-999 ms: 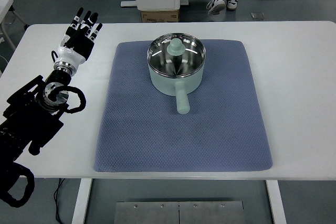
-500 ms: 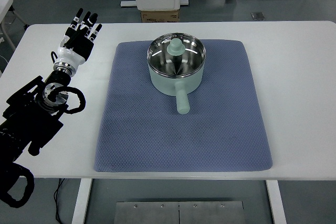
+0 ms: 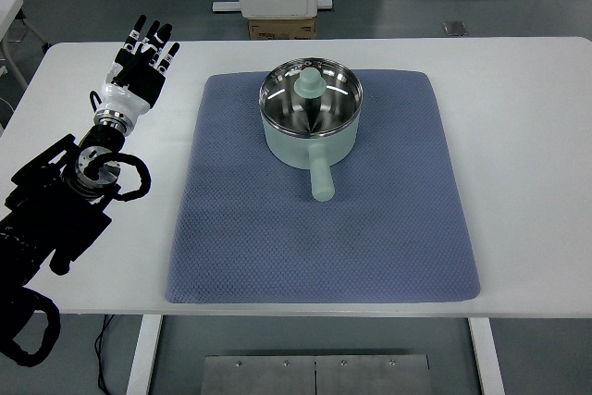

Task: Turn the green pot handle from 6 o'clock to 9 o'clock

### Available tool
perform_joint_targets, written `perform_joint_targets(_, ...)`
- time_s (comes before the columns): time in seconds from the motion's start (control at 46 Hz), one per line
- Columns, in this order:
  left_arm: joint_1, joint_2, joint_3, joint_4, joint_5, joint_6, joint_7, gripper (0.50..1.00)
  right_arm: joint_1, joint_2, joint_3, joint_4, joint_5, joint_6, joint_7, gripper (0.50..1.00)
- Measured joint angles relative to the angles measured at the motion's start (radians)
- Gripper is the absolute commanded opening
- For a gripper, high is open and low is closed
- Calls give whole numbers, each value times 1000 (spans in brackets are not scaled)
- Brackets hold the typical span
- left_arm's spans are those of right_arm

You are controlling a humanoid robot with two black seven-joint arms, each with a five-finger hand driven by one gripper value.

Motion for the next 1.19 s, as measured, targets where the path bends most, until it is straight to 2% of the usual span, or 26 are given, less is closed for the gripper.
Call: perform_joint_targets(1.195,13,5,0,1,5,-1,0,1000,0,0,0,0,0,0,0,1000)
